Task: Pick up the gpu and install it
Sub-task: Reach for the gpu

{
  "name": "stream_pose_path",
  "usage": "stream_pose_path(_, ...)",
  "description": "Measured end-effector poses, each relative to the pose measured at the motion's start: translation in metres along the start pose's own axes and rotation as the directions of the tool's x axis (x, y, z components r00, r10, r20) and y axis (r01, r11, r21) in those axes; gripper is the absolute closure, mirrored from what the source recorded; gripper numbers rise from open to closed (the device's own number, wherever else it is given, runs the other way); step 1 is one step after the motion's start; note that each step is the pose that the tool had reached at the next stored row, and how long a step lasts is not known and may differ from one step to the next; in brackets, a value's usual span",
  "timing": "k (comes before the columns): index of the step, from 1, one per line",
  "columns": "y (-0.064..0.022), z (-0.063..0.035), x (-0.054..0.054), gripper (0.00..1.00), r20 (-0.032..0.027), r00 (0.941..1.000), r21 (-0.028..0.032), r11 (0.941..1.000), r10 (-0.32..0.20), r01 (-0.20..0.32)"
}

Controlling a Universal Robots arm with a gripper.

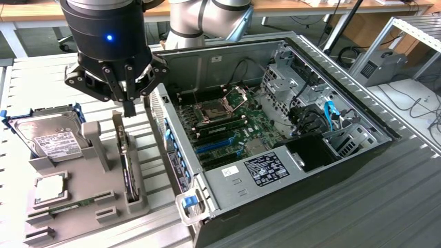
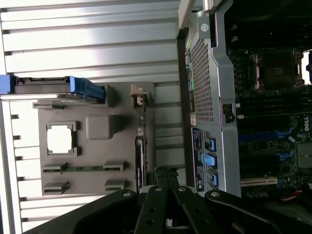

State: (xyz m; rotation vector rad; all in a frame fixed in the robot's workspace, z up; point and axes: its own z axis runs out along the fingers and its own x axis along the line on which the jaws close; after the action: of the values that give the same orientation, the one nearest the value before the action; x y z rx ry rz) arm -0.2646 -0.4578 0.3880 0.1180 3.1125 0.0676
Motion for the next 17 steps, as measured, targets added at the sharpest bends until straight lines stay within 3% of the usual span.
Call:
stream_pose_path(4, -0.0015, 0.0, 0.0, 0.89, 0.0, 1.0, 0.0, 1.0, 0.0, 0.0)
stream_pose_path(12, -0.029, 0.0, -0.002, 0.89, 0.0001, 1.0, 0.0009, 1.0, 0.0, 0.0)
stream_pose_path(17, -0.04, 0.0001, -0.003, 0.89, 0.0002, 1.0, 0.002, 1.0, 0.0, 0.0)
